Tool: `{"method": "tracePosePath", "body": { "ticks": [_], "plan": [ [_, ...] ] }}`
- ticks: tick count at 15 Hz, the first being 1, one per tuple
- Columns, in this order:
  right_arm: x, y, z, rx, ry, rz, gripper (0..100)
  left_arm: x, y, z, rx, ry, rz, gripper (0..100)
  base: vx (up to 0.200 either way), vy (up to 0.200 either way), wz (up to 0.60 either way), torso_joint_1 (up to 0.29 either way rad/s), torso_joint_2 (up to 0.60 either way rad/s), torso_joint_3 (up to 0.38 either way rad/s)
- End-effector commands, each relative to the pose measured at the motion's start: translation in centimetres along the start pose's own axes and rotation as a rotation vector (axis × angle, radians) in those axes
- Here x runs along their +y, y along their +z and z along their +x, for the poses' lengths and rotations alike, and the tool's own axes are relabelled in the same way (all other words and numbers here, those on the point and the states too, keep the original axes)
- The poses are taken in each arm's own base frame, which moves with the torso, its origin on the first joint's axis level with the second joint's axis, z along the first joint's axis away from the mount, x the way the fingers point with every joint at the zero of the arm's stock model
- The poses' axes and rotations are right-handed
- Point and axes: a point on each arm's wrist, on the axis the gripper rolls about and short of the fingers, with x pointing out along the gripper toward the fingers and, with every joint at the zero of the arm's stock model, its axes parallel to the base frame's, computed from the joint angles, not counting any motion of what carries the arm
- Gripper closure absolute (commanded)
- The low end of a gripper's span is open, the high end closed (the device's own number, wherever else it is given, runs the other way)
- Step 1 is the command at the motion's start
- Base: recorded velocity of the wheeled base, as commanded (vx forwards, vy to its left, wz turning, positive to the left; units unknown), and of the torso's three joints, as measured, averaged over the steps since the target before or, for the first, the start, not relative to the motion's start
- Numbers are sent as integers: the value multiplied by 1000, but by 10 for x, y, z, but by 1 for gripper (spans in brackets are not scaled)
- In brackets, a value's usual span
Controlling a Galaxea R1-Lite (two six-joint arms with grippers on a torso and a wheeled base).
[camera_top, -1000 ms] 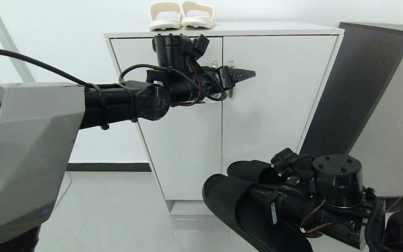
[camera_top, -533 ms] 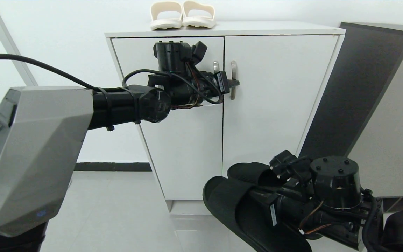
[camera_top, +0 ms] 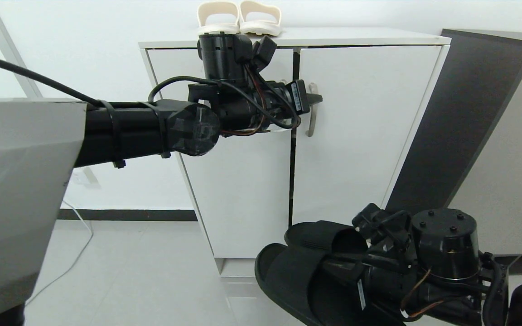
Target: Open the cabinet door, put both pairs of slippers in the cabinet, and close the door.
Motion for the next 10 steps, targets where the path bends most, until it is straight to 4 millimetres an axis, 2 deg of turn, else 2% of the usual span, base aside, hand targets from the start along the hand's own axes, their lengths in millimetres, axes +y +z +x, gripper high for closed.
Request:
{"method": "tracePosePath", "body": {
  "ticks": [1,5,10],
  "plan": [
    [2,1,-10,-10,28,-15,100,-22,6,-15,-22,-27,12,100,0,0,0,0,0,0],
    [3,-2,-11,1,36,-43,100,-41,-3,-44,-29,-47,15,100,0,0,0,0,0,0],
    [10,-6,-10,14,61,-52,100,-64,-11,-91,-47,-58,20,100,0,0,0,0,0,0]
  ]
}}
